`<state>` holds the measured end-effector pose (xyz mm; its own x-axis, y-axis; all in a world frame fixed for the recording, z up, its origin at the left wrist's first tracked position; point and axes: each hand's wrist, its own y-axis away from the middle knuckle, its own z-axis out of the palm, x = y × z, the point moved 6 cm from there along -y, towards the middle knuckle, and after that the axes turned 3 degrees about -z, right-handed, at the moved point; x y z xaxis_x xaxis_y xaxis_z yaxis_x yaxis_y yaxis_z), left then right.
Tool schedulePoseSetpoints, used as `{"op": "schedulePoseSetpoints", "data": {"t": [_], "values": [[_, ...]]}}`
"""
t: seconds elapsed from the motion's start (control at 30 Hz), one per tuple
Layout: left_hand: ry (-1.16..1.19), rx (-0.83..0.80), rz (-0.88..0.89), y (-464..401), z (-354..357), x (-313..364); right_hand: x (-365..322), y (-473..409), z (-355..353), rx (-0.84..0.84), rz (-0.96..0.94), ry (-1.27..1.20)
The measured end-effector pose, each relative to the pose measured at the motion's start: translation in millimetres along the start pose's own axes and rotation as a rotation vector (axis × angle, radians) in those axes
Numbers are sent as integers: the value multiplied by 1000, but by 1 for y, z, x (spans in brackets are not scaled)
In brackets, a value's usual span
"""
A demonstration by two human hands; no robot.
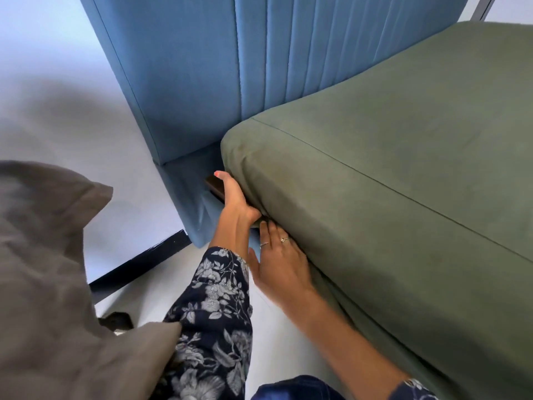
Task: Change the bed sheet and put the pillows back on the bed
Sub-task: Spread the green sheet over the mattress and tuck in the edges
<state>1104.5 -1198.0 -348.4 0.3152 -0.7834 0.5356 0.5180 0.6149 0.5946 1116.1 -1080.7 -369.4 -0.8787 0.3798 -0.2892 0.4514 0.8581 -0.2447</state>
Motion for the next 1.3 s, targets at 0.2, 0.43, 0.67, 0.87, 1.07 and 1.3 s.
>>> {"op": "schedulePoseSetpoints", "data": {"t": [0.2,0.43,0.67,0.87,1.07,1.3], "values": [[-428,115,-36,-9,-10,21,-4,-43,11,-80,189,-16],[-557,257,410,-21,-28,74,10,-71,32,-76,232,-85],[-73,-95,251,-47,0,29,-4,-97,5,91,-160,-271],[-424,166,300,-59,-17,39,3,-73,18,-106,-84,32],[-415,221,348,-68,-23,40,5,3,11,-97,-175,134],[-703,439,585,27,-41,15,36,96,-34,20,35,185]]}}
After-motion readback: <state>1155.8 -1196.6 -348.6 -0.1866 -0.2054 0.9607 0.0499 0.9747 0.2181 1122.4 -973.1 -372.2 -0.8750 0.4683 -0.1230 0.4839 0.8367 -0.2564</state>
